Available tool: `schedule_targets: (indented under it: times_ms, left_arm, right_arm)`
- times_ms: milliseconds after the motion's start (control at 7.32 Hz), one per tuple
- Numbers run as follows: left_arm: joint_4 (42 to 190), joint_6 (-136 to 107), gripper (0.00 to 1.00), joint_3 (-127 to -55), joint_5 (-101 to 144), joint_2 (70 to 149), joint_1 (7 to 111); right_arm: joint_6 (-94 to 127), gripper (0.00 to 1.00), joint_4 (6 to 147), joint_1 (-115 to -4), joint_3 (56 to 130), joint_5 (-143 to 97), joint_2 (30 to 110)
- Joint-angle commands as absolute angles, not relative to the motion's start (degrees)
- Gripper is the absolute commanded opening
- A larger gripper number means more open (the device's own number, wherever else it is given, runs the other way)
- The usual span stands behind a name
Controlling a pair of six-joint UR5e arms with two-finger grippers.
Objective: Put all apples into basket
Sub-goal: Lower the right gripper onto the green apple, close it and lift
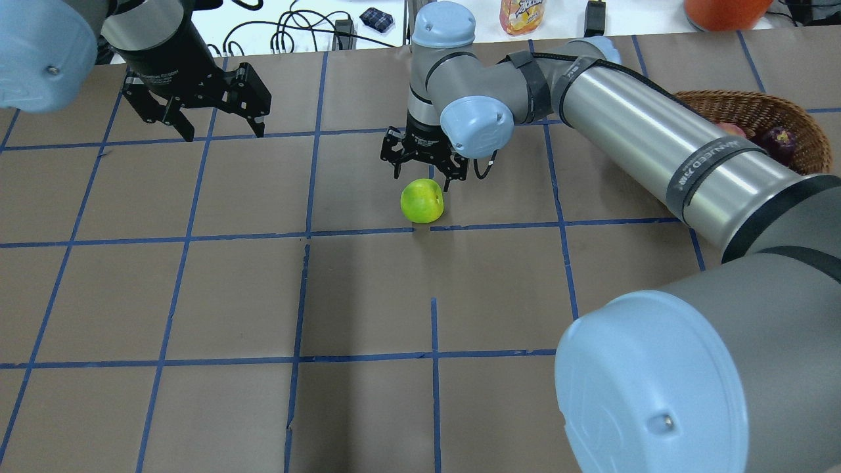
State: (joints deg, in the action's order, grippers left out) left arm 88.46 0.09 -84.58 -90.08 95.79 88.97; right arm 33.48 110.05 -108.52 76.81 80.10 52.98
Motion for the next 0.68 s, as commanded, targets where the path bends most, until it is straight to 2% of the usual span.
schedule_targets:
  times_ms: [0,546]
  left_arm:
    - [88.4,0.1,1.00,-84.6,-90.1,95.8,88.9]
    - [88.4,0.1,1.00,-84.6,-90.0,95.8,88.9]
  right_arm:
    - [33.1,1.00,109.9,-109.2,76.9,80.1,52.1]
    - [33.6,1.00,110.2,-109.2,76.9,80.2,48.3]
